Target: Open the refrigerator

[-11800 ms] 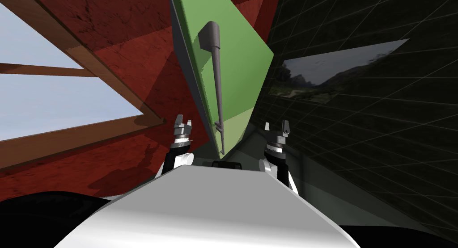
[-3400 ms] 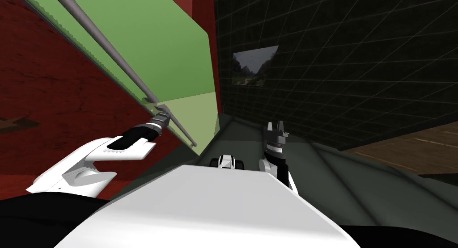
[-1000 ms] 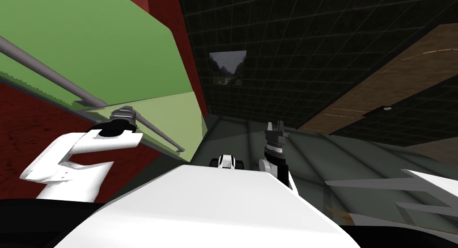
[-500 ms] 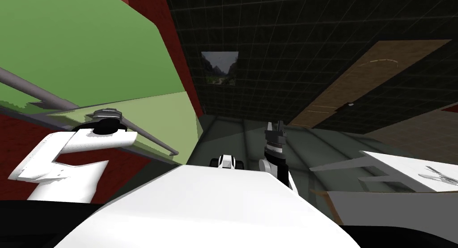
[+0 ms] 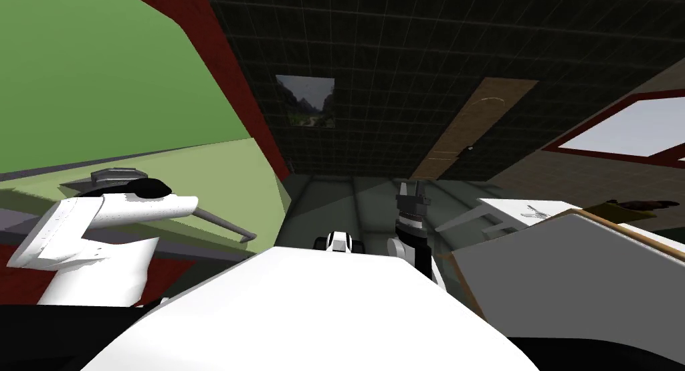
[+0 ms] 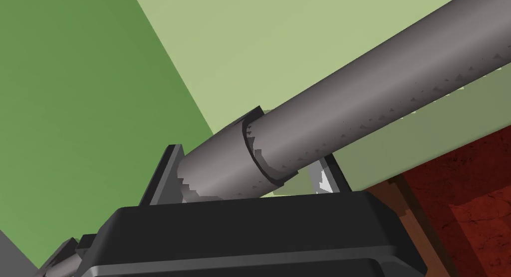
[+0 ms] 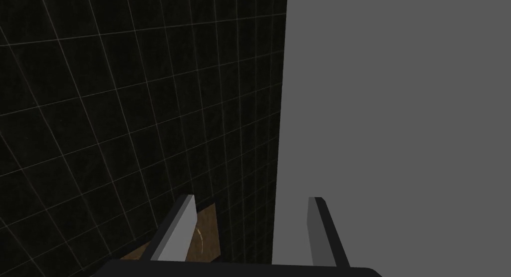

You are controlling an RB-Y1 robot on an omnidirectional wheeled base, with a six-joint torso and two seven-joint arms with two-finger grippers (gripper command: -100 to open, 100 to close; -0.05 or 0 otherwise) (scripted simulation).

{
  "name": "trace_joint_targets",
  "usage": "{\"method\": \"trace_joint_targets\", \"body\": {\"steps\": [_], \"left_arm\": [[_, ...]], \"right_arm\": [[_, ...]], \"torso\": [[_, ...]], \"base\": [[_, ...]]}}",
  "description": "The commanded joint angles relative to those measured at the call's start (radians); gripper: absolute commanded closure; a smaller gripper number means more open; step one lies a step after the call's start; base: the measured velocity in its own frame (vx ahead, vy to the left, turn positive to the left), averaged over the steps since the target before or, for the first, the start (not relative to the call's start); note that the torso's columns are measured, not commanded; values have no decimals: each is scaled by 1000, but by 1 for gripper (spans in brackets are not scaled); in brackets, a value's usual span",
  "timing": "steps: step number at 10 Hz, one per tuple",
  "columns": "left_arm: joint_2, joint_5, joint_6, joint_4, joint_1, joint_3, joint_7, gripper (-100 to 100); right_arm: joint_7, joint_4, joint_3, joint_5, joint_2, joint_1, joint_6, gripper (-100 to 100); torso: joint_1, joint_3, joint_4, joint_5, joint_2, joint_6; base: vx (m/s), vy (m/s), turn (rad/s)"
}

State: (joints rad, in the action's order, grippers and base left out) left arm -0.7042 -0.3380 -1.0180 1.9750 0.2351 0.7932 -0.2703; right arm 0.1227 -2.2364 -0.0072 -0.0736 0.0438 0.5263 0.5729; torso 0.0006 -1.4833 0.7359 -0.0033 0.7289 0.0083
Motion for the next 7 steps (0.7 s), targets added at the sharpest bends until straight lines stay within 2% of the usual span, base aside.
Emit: {"method": "trace_joint_targets", "body": {"steps": [1, 2, 3, 4, 5, 6, 7], "left_arm": [[-4, -80, -35, -41, -28, 26, -14, 100], [-7, -106, -66, -89, -48, 52, -26, 100], [-7, -131, -66, -89, -48, 52, -26, 100], [-11, -165, -96, -136, -69, 78, -39, 100], [-11, -199, -96, -137, -69, 78, -39, 100], [-14, -238, -127, -184, -90, 104, -51, 100], [-14, -259, -127, -185, -90, 104, -51, 100]], "right_arm": [[0, 0, 0, 0, 0, 0, 0, 0], [0, 0, 0, 0, 0, 0, 0, 0], [0, 0, 0, 0, 0, 0, 0, 0], [0, 0, 0, 0, 0, 0, 0, 0], [0, 0, 0, 0, 0, 0, 0, 0], [0, 0, 0, 0, 0, 0, 0, 0], [0, 0, 0, 0, 0, 0, 0, 0]], "torso": [[-1, 0, 0, 1, 0, 0], [0, 0, 0, 0, 0, -1], [-1, 0, -1, 1, 0, 0], [2, 0, 0, 2, 0, -1], [4, 1, 0, 4, 1, -1], [5, 2, 0, 3, 2, -1], [4, 2, 0, 4, 3, -2]], "base": [[-28, -118, -279], [-24, -152, -338], [-13, -126, -240], [-6, -129, -317], [-16, -117, -280], [-20, -137, -377], [-2, -119, -302]]}}
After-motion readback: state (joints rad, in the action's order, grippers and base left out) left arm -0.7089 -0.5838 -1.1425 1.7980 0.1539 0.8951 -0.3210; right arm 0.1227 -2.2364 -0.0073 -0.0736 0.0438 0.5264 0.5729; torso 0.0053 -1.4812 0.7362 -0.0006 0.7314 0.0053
